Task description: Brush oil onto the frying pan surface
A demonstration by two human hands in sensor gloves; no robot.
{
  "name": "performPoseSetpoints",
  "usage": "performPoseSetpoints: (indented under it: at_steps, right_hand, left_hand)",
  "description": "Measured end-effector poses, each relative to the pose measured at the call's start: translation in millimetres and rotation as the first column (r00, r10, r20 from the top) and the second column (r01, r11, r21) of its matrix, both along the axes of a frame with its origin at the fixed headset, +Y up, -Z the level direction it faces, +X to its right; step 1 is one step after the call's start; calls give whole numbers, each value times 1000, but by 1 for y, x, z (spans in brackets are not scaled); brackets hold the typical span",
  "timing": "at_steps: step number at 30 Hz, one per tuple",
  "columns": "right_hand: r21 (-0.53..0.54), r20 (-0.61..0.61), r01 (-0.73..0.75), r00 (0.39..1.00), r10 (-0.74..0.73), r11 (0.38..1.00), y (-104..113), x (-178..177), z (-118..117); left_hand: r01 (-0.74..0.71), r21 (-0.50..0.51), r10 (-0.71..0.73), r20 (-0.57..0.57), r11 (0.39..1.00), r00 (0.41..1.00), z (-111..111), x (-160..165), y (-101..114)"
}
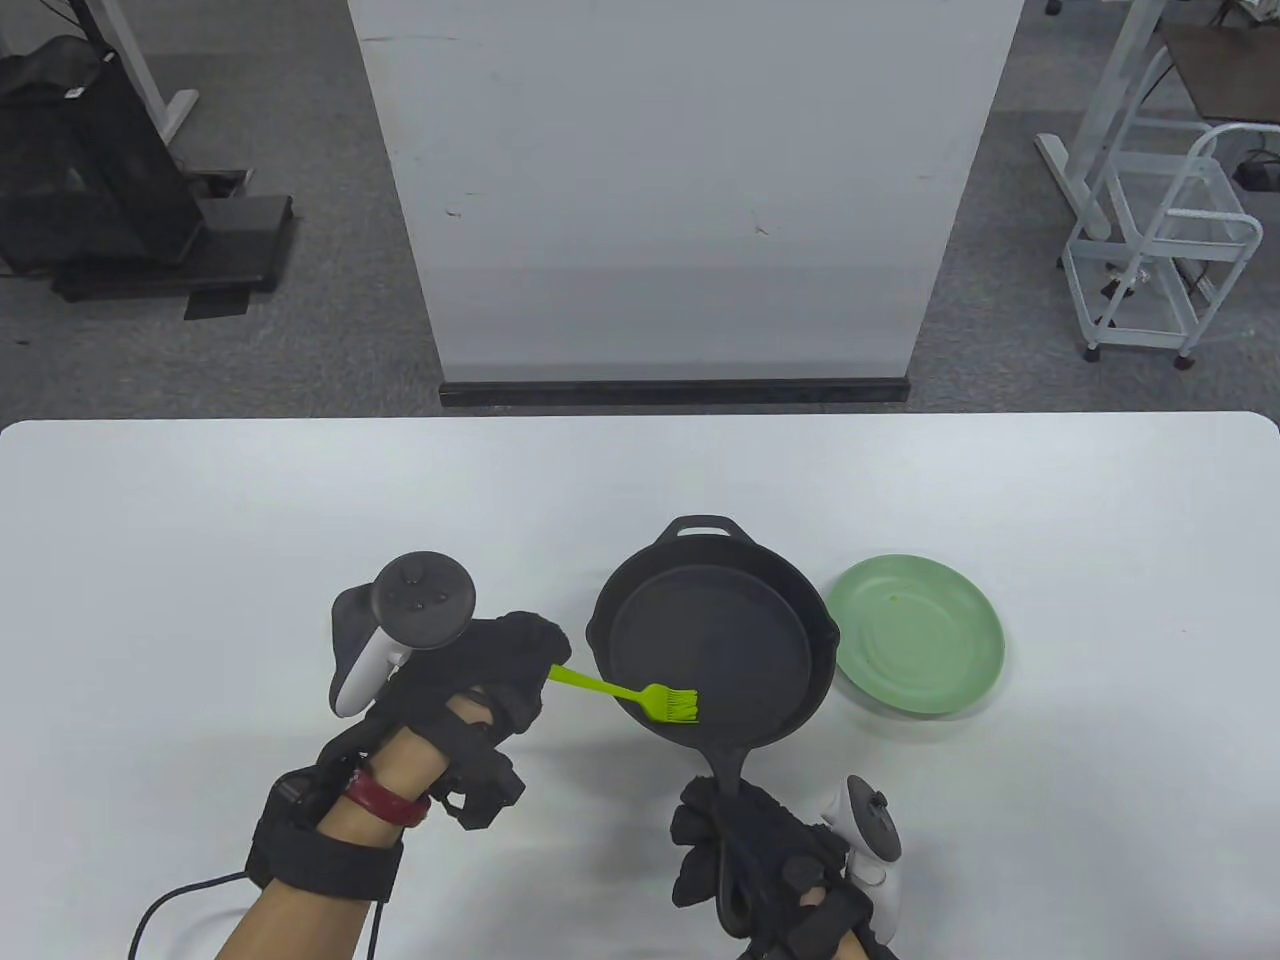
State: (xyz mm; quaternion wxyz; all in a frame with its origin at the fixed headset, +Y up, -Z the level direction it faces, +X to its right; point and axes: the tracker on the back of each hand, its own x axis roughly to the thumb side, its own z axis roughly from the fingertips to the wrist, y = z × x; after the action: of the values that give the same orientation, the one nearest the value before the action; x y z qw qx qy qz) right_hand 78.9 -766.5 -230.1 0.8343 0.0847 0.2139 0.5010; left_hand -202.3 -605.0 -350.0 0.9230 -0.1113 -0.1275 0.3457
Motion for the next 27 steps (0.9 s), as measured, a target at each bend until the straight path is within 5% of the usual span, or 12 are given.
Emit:
performPoseSetpoints:
  at_steps: [14, 21, 27]
  right_hand:
    - [-8, 0, -20, 1000, 20, 1000, -1, 0, 0]
    - [6, 12, -25, 1000, 24, 1000, 0, 1, 0]
    - [7, 5, -27, 1000, 27, 1000, -1, 0, 0]
  left_hand:
    - [241, -218, -214, 144, 946, 966, 19, -7, -11]
    - [-16, -198, 25, 47, 980, 999, 32, -22, -31]
    - [-340, -128, 329, -96, 932, 939, 55, -35, -52]
